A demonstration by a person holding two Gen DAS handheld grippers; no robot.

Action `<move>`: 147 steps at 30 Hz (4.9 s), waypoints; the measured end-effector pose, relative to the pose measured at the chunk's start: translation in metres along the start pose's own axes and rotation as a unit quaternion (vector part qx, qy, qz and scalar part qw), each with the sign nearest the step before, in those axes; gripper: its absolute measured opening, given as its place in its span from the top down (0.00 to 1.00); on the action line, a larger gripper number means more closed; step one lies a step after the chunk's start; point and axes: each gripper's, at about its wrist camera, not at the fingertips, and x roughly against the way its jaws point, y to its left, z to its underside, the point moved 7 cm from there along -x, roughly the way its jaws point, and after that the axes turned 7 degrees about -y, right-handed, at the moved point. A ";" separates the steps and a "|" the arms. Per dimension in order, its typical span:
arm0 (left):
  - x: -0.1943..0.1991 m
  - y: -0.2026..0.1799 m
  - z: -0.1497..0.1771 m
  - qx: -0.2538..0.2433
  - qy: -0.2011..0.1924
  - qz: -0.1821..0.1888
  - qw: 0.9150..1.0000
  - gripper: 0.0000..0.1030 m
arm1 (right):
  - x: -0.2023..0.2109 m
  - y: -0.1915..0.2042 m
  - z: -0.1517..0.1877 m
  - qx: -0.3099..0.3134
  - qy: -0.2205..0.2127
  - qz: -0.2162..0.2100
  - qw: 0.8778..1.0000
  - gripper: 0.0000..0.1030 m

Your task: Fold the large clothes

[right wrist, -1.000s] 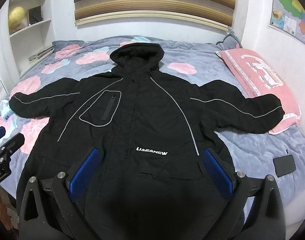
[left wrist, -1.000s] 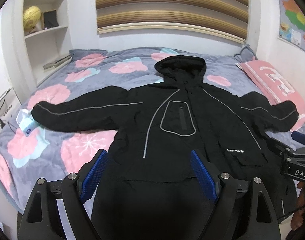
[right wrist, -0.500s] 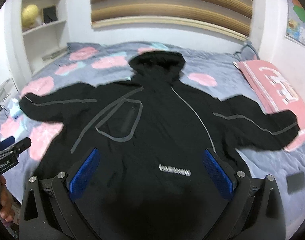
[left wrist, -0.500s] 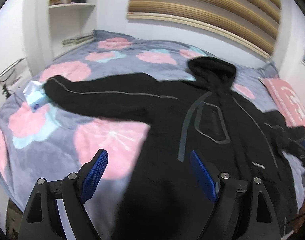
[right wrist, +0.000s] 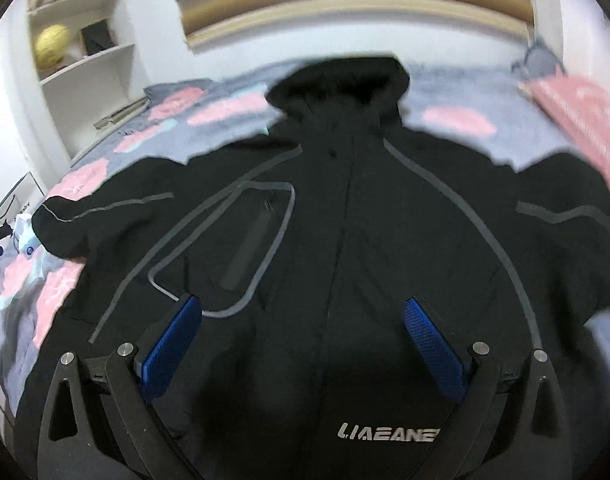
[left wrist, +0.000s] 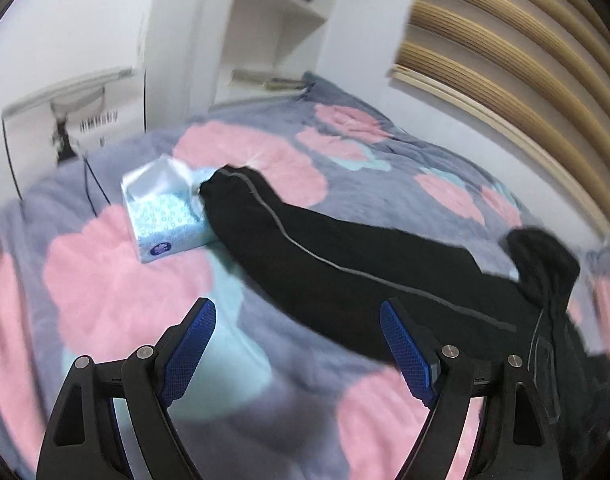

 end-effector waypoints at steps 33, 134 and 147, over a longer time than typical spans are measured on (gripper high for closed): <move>-0.016 -0.194 -0.018 -0.160 -0.044 0.113 0.980 0.86 | -0.031 -0.010 0.038 -0.007 0.032 -0.009 0.999 0.00; -0.059 -0.384 0.216 -0.287 0.100 0.191 0.933 0.30 | -0.050 -0.123 -0.011 -0.006 0.067 0.122 0.990 0.50; -0.059 -0.387 0.221 -0.301 0.091 0.176 0.933 0.29 | 0.125 -0.330 -0.037 -0.147 -0.029 0.220 0.964 0.28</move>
